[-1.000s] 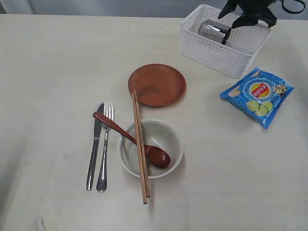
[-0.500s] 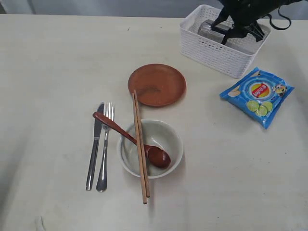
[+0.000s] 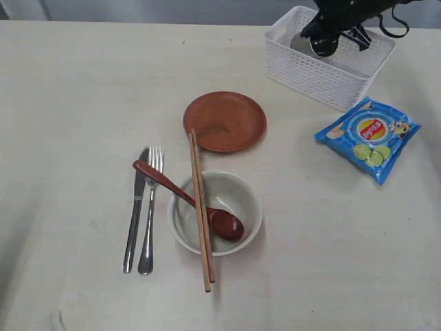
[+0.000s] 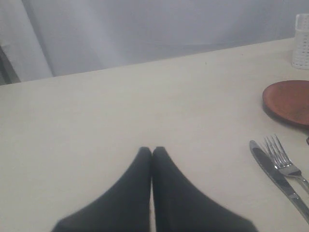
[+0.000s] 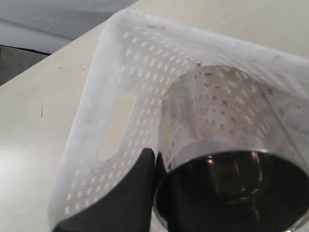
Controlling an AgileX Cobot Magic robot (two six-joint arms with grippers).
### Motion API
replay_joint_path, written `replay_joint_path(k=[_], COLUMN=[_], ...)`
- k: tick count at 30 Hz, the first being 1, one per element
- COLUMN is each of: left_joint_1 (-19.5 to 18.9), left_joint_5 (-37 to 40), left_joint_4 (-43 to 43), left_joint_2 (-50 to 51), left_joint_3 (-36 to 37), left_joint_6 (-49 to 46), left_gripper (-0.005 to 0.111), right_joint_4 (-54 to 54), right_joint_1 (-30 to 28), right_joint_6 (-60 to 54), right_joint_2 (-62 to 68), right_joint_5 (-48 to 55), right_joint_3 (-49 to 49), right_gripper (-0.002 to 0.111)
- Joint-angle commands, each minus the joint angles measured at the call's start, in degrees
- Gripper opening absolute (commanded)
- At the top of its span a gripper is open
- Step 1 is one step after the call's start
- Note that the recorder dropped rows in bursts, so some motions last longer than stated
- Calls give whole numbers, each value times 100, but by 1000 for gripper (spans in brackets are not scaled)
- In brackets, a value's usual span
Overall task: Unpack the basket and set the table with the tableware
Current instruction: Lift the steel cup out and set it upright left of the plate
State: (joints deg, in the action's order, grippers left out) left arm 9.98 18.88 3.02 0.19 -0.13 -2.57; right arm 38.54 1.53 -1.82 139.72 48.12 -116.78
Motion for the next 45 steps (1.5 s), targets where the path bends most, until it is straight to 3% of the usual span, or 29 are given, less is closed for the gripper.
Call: replay_joint_path(k=[1,10,16,27,33,42,45], left_joint_1=[-14,-14,-14,-14,-14,-14,-14], left_joint_5=[-43,-43,-43,-43,-43,-43,-43], left_joint_4=[-10,-10,-10,-10,-10,-10,-10], left_joint_2=[-19,-19,-19,-19,-19,-19,-19], left_joint_3=[13,13,13,13,13,13,13], left_joint_6=[2,2,2,2,2,2,2], left_gripper=[0,0,0,0,0,0,0], right_joint_4=[72,10,-869,-1890,-3165,-3320,-3804], right_joint_1=[-39,112,512,2185,3314,4412,4615], right_joint_6=[-440,-883,-895,-998,-1106,-2713,-2693], right_joint_2=[-9,-748,-1529,-2021,-1999,-1983,-1858], right_joint_5=[233,328,357,1498,1794,1813,1832], right_joint_3=[24,24,24,0,0,0,0], right_gripper=[0,0,0,0,0,0,0])
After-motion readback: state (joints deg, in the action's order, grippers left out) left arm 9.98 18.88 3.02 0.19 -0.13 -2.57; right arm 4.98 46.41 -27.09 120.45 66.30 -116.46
